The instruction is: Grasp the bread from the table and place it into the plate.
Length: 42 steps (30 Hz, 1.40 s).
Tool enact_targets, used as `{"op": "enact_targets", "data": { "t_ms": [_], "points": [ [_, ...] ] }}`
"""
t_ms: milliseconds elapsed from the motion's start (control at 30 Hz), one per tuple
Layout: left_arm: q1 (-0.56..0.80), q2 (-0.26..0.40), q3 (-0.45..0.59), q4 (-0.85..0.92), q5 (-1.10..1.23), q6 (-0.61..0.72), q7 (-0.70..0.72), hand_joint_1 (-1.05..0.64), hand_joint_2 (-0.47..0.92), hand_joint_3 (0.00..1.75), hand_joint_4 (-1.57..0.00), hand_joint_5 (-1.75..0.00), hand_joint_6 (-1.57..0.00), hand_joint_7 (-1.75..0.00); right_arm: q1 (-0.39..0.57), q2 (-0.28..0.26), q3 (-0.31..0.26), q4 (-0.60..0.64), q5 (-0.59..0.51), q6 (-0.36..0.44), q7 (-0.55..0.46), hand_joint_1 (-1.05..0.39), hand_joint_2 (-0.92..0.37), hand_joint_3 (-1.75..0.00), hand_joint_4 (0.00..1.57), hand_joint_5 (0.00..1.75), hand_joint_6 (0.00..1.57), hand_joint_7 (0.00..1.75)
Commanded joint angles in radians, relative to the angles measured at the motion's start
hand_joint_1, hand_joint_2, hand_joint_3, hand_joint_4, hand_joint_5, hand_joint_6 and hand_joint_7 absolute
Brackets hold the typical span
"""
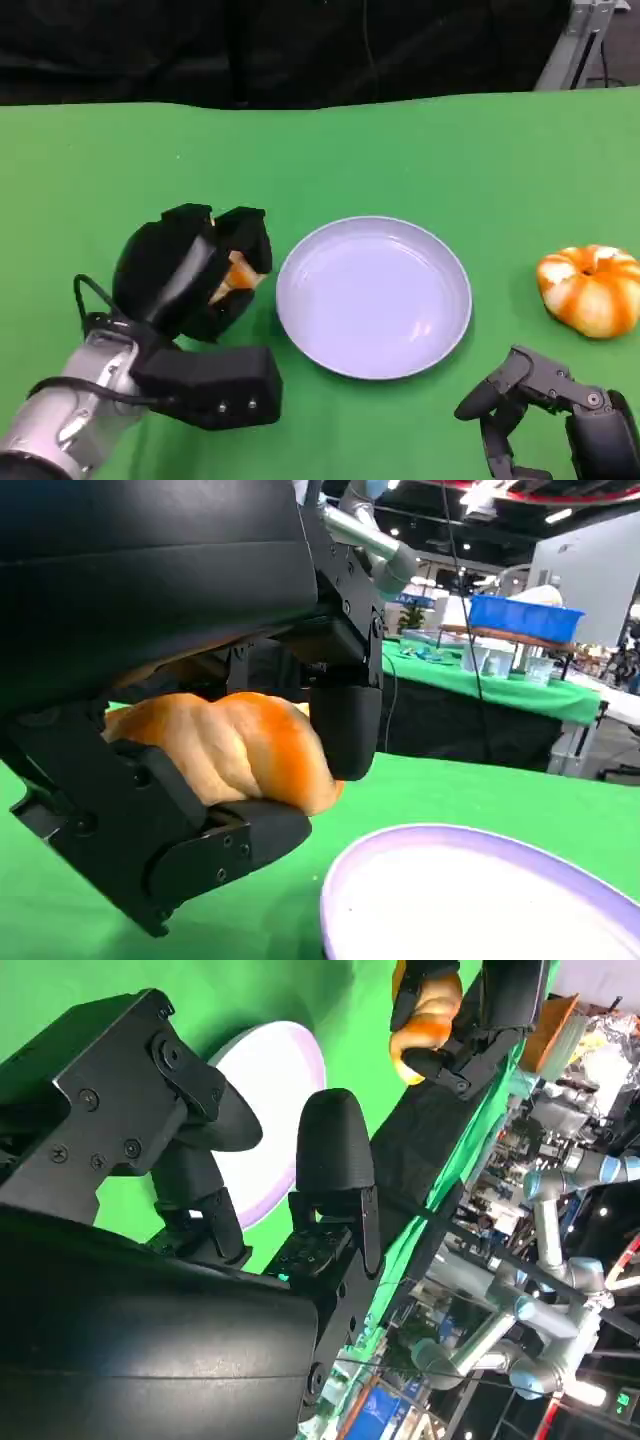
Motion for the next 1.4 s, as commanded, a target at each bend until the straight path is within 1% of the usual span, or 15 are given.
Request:
{"op": "enact_targets", "data": {
  "t_ms": [33,300,500,633,667,700,733,767,800,833,867,967,1067,1133,1400],
  "points": [
    [-0.049,-0.057,-0.032,-0.009,-0.009,-0.053,-0.018,-0.12,0.27,1.40,-0.92,-1.75,-0.71,-1.75,0.004,-0.007,-0.002,0.001,0.014,-0.001,0.000,0.08,-0.32,-1.34,0.76,1.59,0.81,1.27],
    [-0.121,-0.171,-0.081,0.056,-0.004,-0.037,-0.074,-0.14,0.25,1.37,-0.93,-1.75,-0.71,-1.75,0.006,-0.004,0.001,0.003,0.006,-0.002,-0.004,0.10,-0.31,-1.34,0.76,1.60,0.81,1.27],
    [-0.195,-0.241,-0.132,0.181,0.032,-0.019,-0.058,-0.14,0.34,1.18,-0.90,-1.75,-0.72,-1.72,0.010,-0.003,0.007,0.004,0.004,-0.008,-0.007,0.11,-0.30,-1.37,0.75,1.60,0.81,1.26],
    [-0.222,-0.255,-0.148,0.221,0.036,-0.003,-0.093,-0.13,0.39,1.05,-0.87,-1.75,-0.73,-1.58,0.011,-0.002,0.009,0.004,0.005,-0.006,-0.007,0.10,-0.31,-1.36,0.75,1.60,0.81,1.26],
    [-0.228,-0.256,-0.155,0.224,0.038,0.008,-0.120,-0.19,0.56,0.74,-0.71,-1.44,-0.63,-1.05,0.013,-0.001,0.010,0.002,0.006,-0.003,-0.006,0.10,-0.31,-1.36,0.75,1.60,0.81,1.26],
    [-0.233,-0.257,-0.161,0.226,0.038,0.017,-0.138,-0.22,0.69,0.52,-0.67,-1.32,-0.66,-0.74,0.014,0.000,0.011,0.001,0.006,-0.001,-0.006,0.10,-0.31,-1.36,0.75,1.60,0.81,1.26],
    [-0.241,-0.253,-0.173,0.224,0.043,0.028,-0.177,-0.23,0.77,0.37,-0.64,-1.26,-0.70,-0.55,0.014,0.000,0.012,0.002,0.006,-0.003,-0.006,0.10,-0.31,-1.36,0.75,1.60,0.81,1.26],
    [-0.245,-0.250,-0.181,0.221,0.046,0.035,-0.201,-0.32,0.85,0.24,-0.35,-0.99,-0.50,-0.31,0.014,-0.002,0.011,0.003,0.006,-0.005,-0.006,0.09,-0.31,-1.35,0.75,1.60,0.81,1.26],
    [-0.248,-0.248,-0.187,0.217,0.047,0.041,-0.219,-0.35,0.89,0.19,-0.25,-0.89,-0.44,-0.22,0.014,-0.002,0.011,0.004,0.006,-0.007,-0.006,0.09,-0.32,-1.34,0.75,1.59,0.81,1.26],
    [-0.252,-0.242,-0.196,0.208,0.054,0.054,-0.250,-0.36,0.90,0.17,-0.21,-0.83,-0.40,-0.17,0.014,-0.003,0.011,0.003,0.008,-0.006,-0.005,0.09,-0.32,-1.34,0.75,1.59,0.81,1.25],
    [-0.254,-0.238,-0.201,0.201,0.057,0.064,-0.270,-0.49,0.91,0.21,-0.08,-0.63,-0.29,-0.09,0.013,-0.003,0.012,0.002,0.010,-0.005,-0.003,0.09,-0.32,-1.34,0.75,1.59,0.81,1.26],
    [-0.255,-0.225,-0.215,0.175,0.062,0.098,-0.346,-0.68,0.92,0.33,-0.01,-0.27,-0.13,-0.03,0.015,-0.002,0.012,-0.005,0.004,0.002,-0.004,0.10,-0.31,-1.34,0.75,1.59,0.81,1.25],
    [-0.254,-0.215,-0.220,0.152,0.056,0.118,-0.406,-0.71,0.92,0.35,0.00,-0.19,-0.11,-0.02,0.015,-0.004,0.011,-0.006,0.004,0.002,-0.004,0.10,-0.31,-1.35,0.75,1.59,0.82,1.25],
    [-0.254,-0.201,-0.224,0.132,0.048,0.133,-0.475,-0.85,0.92,0.46,0.00,-0.03,-0.05,-0.01,0.015,-0.005,0.010,-0.005,0.006,0.000,-0.003,0.08,-0.31,-1.35,0.75,1.59,0.81,1.25],
    [-0.226,-0.153,-0.207,0.045,0.018,0.138,-0.572,-0.92,0.92,0.49,-0.01,0.00,-0.05,-0.01,0.012,-0.006,0.008,-0.002,0.007,-0.007,-0.005,0.08,-0.31,-1.35,0.76,1.61,0.81,1.25]
  ]
}}
